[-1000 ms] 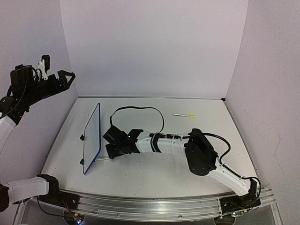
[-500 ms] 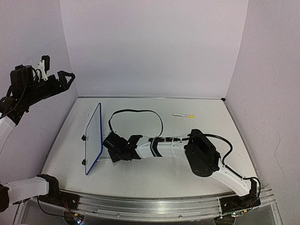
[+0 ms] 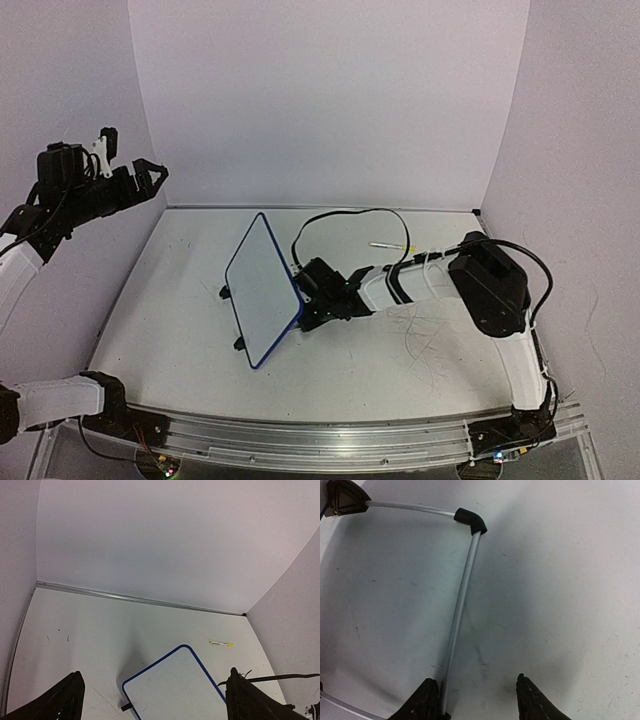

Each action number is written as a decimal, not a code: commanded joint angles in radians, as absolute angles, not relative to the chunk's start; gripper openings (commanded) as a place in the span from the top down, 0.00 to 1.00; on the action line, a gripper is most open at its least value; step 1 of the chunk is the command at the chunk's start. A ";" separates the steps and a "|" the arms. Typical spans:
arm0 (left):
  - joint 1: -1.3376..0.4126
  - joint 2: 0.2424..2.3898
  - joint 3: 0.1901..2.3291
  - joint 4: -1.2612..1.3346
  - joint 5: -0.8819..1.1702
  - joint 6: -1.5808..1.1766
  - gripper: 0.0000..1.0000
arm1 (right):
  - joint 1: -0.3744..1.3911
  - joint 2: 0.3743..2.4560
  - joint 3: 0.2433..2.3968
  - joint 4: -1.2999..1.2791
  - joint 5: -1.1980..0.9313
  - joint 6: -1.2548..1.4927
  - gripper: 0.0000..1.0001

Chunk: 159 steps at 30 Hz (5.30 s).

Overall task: Write a sentence on the whiteboard
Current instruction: Move the whiteboard to the corner of the board, then adjust the whiteboard at the center of the board.

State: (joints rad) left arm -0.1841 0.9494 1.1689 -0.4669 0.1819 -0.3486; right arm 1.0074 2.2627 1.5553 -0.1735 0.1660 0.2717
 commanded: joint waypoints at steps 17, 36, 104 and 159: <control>-0.462 1.496 0.760 0.009 0.327 -0.512 0.19 | 0.733 1.954 1.113 -0.133 -0.080 0.112 0.38; -0.506 1.869 0.933 0.161 0.466 -0.171 0.36 | 0.652 1.659 1.072 -0.351 0.057 0.301 0.24; -1.150 1.381 0.509 0.277 -0.360 -0.721 0.01 | 0.560 1.210 0.808 -0.126 -0.027 0.264 0.03; -1.135 1.932 1.026 0.002 -0.157 -0.696 0.61 | 0.588 0.931 0.672 -0.082 -0.145 0.360 0.02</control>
State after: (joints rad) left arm -1.0843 1.8808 0.9613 -0.0016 -0.2578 -0.6612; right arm 0.5842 0.9508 0.6708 -0.0922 -0.1719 0.3679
